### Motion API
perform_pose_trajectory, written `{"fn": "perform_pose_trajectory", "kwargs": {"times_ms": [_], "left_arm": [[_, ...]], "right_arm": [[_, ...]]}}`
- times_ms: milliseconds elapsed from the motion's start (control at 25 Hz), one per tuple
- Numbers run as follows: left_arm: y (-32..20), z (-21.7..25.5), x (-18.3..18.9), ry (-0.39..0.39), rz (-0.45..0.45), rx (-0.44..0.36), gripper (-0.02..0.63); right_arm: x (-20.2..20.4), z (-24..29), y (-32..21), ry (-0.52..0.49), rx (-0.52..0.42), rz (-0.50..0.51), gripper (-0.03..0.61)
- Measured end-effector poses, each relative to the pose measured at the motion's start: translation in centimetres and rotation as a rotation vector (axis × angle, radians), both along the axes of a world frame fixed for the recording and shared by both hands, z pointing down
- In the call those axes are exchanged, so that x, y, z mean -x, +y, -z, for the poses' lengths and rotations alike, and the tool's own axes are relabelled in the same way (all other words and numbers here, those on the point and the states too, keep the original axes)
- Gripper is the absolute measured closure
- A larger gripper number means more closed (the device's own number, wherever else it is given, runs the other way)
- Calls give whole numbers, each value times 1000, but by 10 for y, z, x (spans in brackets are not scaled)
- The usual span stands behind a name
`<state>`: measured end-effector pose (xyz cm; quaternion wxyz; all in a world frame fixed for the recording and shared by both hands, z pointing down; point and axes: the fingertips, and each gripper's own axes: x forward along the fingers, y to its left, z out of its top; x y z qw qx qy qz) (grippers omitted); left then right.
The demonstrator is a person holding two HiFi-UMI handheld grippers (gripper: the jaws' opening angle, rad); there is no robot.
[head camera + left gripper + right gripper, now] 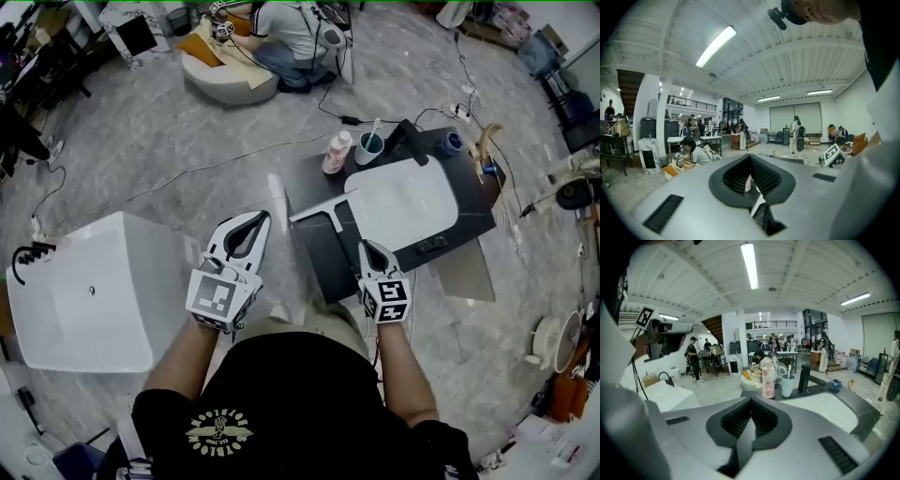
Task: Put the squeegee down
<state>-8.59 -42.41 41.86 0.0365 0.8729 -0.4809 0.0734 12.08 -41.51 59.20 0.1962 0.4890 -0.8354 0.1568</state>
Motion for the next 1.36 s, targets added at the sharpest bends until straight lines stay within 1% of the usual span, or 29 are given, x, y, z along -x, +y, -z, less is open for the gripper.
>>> {"fn": "perform_pose_trajectory", "kwargs": {"times_ms": [80,160,320,440,520,600,880,960,1120,1360], "left_arm": [[5,3,-2,4,-20,-8,591],[9,5,-2,-7,-32,-6,591],[16,13,2,-11,-21,13,591],[25,14,-2,-7,-57,3,591],[32,16,-6,2,-94,-27,591],[38,19,-8,11,-114,-38,591],[58,24,-16,17,-154,-26,591],[64,27,-19,18,-152,-34,591],[76,42,-24,36,-121,-60,591],[104,60,-45,52,-88,-76,591]], "right_arm": [[-1,25,3,-26,-38,-10,549],[-2,49,6,-34,-78,-16,549],[0,91,16,-37,-136,-21,549],[3,117,28,-55,-167,-18,551],[6,131,37,-71,-184,-19,551],[8,142,45,-72,-198,-19,551],[4,167,71,-44,-219,-28,551],[0,173,78,-42,-225,-26,551],[-2,184,94,-47,-233,-2,551],[-14,199,123,-67,-246,55,551]]}}
